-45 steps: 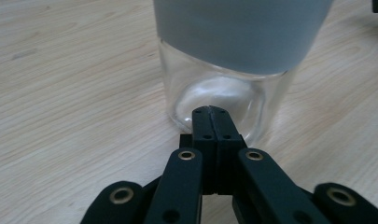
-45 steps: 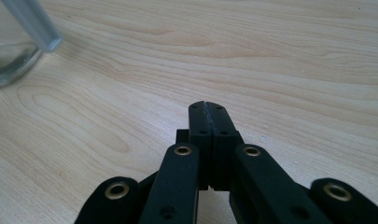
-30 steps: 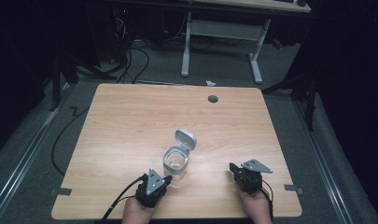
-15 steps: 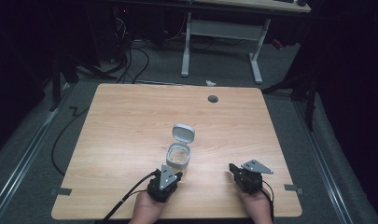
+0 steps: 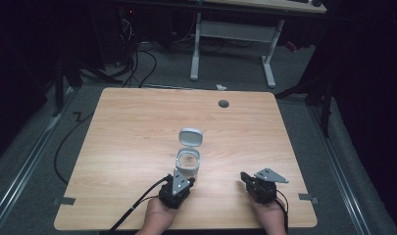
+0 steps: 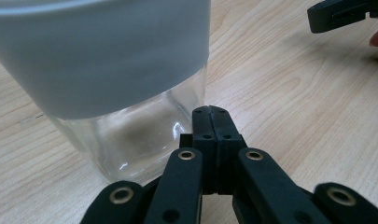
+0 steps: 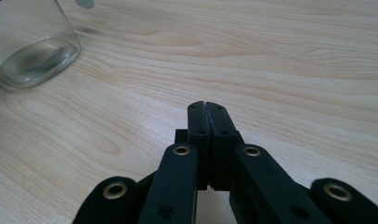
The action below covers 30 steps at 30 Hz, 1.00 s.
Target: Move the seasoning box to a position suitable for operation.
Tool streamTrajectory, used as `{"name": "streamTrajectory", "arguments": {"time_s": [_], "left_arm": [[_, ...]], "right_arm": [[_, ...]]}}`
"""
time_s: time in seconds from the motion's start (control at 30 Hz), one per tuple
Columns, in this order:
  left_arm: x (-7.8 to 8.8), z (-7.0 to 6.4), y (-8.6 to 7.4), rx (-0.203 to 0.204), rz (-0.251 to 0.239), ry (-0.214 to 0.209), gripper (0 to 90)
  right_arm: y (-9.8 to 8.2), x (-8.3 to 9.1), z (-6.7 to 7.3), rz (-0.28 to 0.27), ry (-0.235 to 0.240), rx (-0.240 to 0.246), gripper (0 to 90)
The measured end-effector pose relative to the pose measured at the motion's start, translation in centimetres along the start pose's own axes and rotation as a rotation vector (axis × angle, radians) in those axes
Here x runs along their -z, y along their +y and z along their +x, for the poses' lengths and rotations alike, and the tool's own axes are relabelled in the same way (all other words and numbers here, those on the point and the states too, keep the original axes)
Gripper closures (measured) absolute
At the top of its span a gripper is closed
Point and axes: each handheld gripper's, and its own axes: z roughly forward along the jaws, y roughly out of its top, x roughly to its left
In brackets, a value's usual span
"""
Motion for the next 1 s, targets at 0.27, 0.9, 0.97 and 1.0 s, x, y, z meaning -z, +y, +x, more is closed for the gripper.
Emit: {"name": "streamTrajectory", "arguments": {"time_s": [0.27,0.9,0.97,1.0], "left_arm": [[-0.2,0.0,0.2,0.000,-0.010,-0.004,90.0],[3.0,5.6,2.2,0.052,-0.071,0.116,90.0],[2.5,5.5,2.2,0.038,-0.072,0.118,90.0],[2.2,5.5,2.2,0.039,-0.071,0.118,90.0]], "right_arm": [[0.0,0.0,0.0,0.000,0.001,0.007,89.5],[0.7,-0.6,1.3,-0.001,0.037,0.029,89.9],[1.0,-0.8,1.6,-0.009,0.039,0.031,89.9],[1.4,-1.0,2.0,-0.011,0.043,0.036,89.9]]}}
